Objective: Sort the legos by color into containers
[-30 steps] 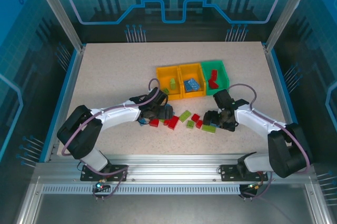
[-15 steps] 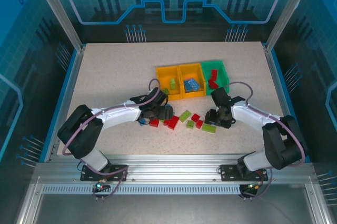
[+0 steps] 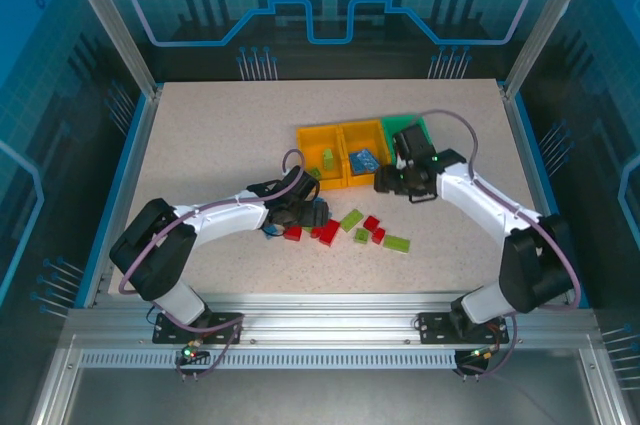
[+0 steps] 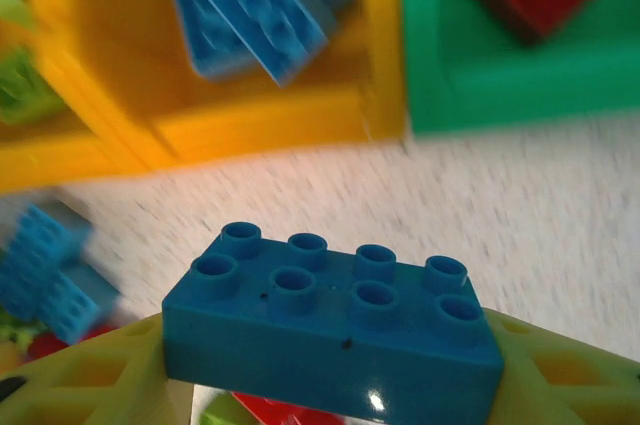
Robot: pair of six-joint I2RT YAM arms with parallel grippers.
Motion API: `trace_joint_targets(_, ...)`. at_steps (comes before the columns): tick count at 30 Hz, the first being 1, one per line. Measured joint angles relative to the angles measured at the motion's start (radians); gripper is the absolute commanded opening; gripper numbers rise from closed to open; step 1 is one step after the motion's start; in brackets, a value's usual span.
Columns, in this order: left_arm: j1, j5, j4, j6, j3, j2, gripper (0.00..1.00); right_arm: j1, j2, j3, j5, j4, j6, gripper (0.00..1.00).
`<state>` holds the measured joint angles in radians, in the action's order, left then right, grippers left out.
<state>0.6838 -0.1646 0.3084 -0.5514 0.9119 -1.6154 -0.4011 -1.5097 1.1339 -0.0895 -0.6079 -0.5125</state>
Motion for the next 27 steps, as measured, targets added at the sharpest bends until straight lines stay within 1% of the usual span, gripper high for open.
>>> trace_joint_targets(6, 0.000, 0.000, 0.000, 0.000, 0.000, 0.000, 0.89, 0.003, -0.185, 0.214, 0.025, 0.033, 0.034, 0.58)
trace_joint_targets(10, 0.000, 0.000, 0.001, 0.000, 0.000, 0.000, 0.89, 0.014, -0.325, 0.351, 0.030, 0.031, 0.039, 0.60)
trace_joint_targets(13, 0.000, 0.000, 0.001, 0.000, 0.000, 0.001, 0.89, 0.026, -0.400, 0.418, 0.027, 0.026, 0.047, 0.68)
trace_joint_targets(15, 0.001, 0.000, 0.002, 0.000, 0.000, 0.001, 0.89, 0.032, -0.430, 0.441, 0.026, 0.021, 0.055, 0.75)
trace_joint_targets(16, 0.001, 0.000, 0.002, 0.000, 0.000, 0.001, 0.89, 0.034, -0.439, 0.446, 0.027, 0.018, 0.059, 0.81)
trace_joint_targets(17, 0.002, 0.000, 0.002, 0.000, 0.000, 0.001, 0.89, 0.035, -0.441, 0.447, 0.027, 0.017, 0.064, 0.84)
trace_joint_targets(22, 0.002, 0.000, 0.002, 0.000, 0.000, 0.001, 0.89, 0.034, -0.429, 0.432, 0.030, 0.018, 0.094, 0.95)
trace_joint_targets(24, 0.002, 0.000, 0.002, 0.000, 0.000, 0.002, 0.89, 0.028, -0.393, 0.383, 0.022, 0.030, 0.110, 0.96)
trace_joint_targets(27, 0.002, -0.004, 0.002, 0.000, 0.000, 0.002, 0.89, 0.014, -0.299, 0.268, 0.014, 0.047, 0.114, 0.97)
